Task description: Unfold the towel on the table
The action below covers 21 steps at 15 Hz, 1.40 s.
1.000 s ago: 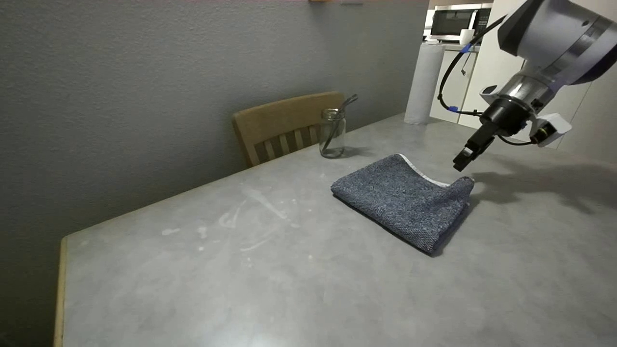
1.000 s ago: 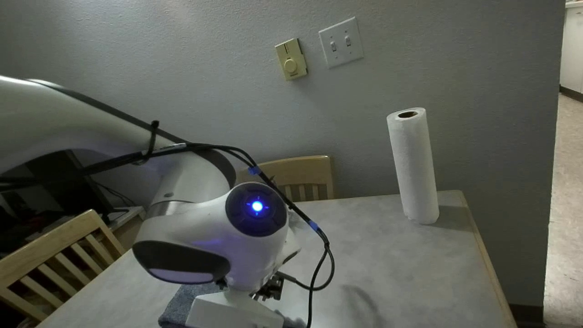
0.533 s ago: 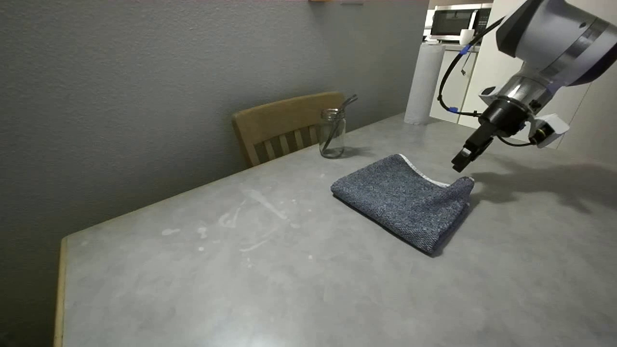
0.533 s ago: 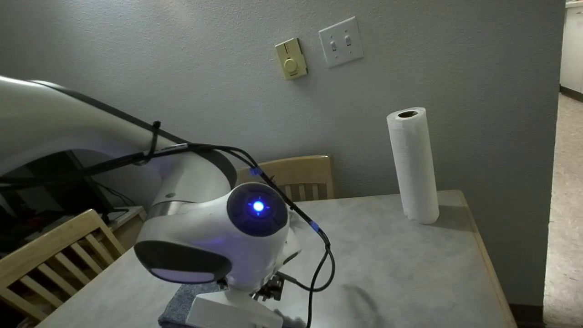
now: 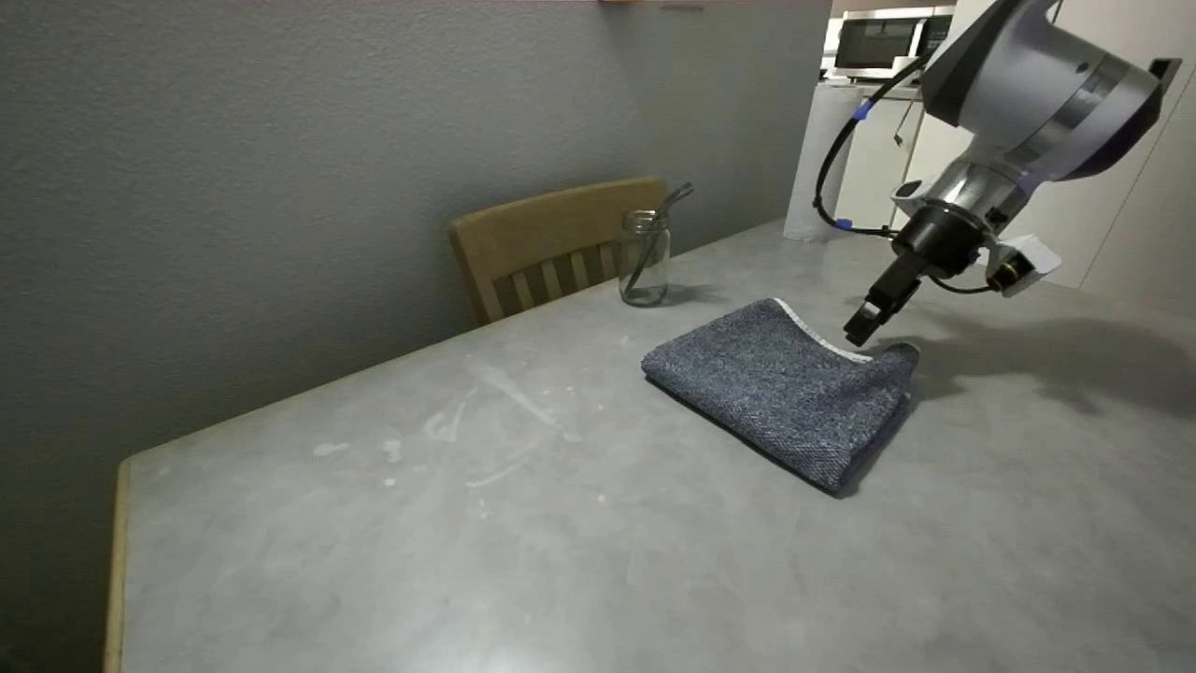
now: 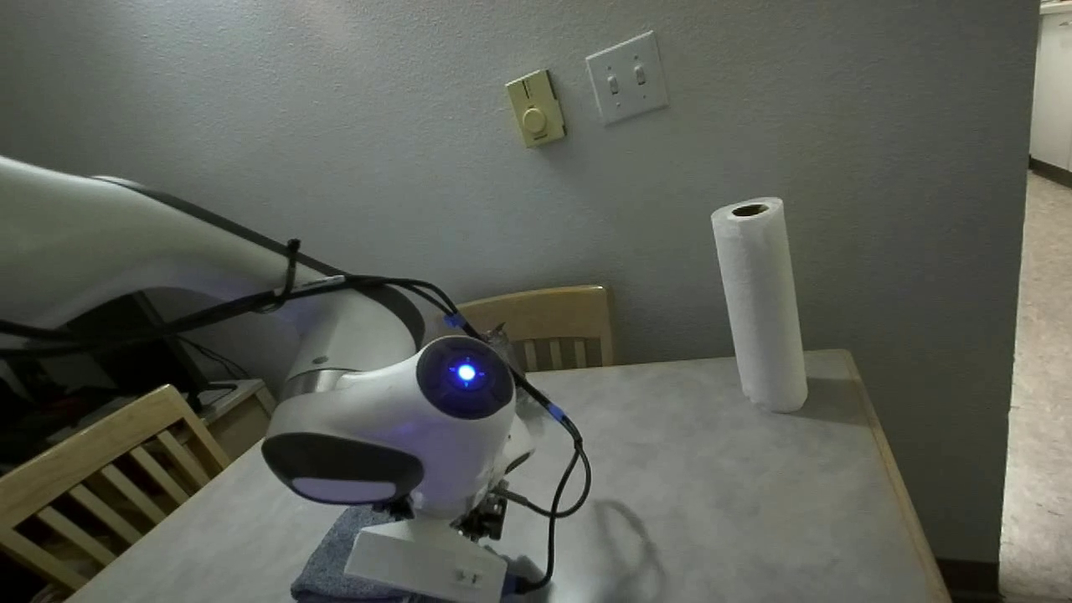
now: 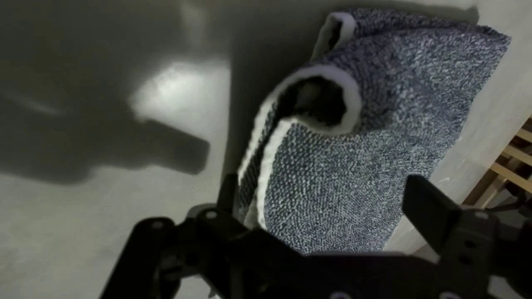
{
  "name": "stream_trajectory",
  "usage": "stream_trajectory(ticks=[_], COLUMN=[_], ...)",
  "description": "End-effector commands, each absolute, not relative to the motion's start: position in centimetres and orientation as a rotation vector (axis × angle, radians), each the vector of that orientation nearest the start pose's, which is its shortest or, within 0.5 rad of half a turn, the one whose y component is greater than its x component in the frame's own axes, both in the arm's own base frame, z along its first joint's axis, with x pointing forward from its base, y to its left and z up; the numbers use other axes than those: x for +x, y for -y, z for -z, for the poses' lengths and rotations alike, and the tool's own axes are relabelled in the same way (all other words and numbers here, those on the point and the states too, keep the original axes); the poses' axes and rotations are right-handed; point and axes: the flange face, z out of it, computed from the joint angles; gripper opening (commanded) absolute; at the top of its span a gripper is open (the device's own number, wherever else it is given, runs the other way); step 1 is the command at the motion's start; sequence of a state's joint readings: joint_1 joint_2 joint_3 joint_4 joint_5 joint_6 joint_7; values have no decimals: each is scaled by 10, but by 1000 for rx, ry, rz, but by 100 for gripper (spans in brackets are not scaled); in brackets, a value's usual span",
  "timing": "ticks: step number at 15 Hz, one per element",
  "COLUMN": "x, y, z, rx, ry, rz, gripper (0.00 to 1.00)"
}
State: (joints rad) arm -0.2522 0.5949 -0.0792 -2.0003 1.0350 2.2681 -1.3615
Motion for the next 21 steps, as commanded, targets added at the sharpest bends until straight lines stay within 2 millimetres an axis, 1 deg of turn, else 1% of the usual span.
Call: stream_trajectory(ticks=[1, 5, 9, 14, 18, 21], x=[570, 585, 595, 593, 592, 588], y=[160, 154, 154, 162, 160, 166], z=[-131, -127, -128, -126, -116, -106], rx=[-2516, -2516, -2533, -2602, -2550, -2519], ry=[312, 347, 370, 340, 306, 251], rz=[360, 367, 369, 320, 307, 312], gripper=[100, 100, 100, 100, 100, 100])
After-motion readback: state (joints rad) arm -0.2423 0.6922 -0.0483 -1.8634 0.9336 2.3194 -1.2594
